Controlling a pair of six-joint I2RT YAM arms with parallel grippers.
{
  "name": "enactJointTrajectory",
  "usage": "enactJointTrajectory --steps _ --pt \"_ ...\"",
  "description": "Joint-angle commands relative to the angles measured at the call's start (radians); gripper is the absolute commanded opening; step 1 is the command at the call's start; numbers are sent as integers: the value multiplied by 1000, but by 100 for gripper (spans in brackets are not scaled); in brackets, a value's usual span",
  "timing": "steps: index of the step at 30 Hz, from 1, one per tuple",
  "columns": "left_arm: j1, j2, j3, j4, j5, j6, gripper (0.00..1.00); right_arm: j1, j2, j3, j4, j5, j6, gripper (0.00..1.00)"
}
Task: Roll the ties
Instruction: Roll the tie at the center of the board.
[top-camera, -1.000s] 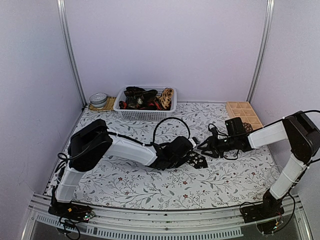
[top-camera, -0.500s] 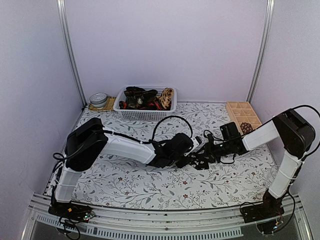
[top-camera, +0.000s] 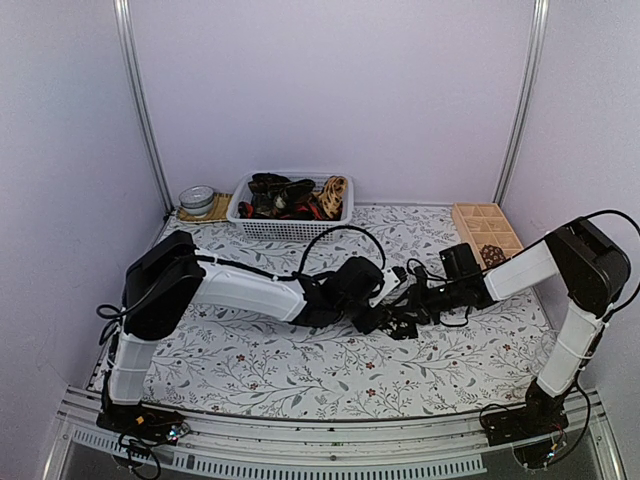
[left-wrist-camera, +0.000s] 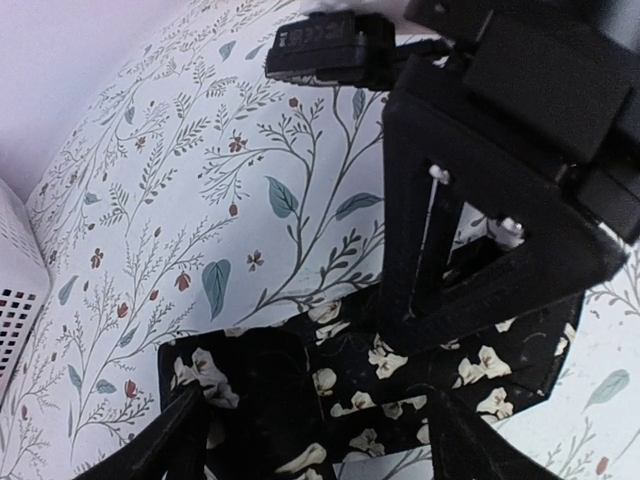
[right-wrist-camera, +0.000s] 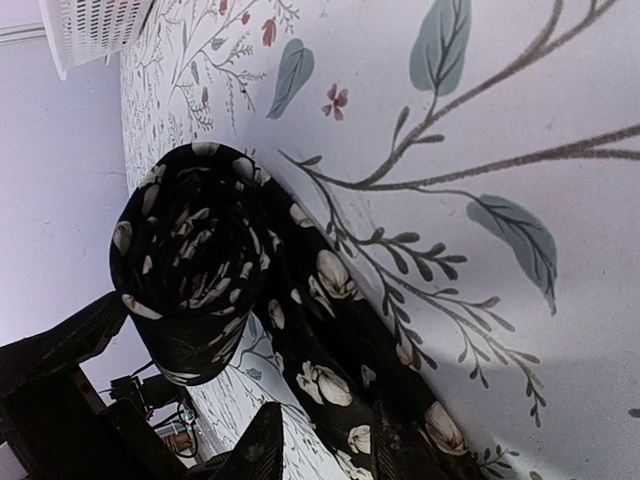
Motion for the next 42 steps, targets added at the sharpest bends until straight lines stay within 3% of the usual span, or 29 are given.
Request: enactJointTrajectory --steps 1,11,16,22,25,31,42 --pt "38 -61 -29 6 86 -56 75 5 2 37 -9 3 2 30" --pt "76 -133 -59 50 174 -97 78 5 -25 117 -60 19 -4 36" --pt "100 -164 -76 66 210 -125 79 15 -7 163 -76 24 -4 44" --pt "201 -221 -113 41 302 -284 89 47 16 215 -110 40 -7 56" --pt "261 -268 -156 56 361 -363 89 63 29 231 -117 46 -8 56" --pt "314 -243 -175 41 423 -418 74 90 62 236 -113 50 -4 56" --pt "330 -73 -110 63 592 -458 72 94 125 242 -98 56 8 44"
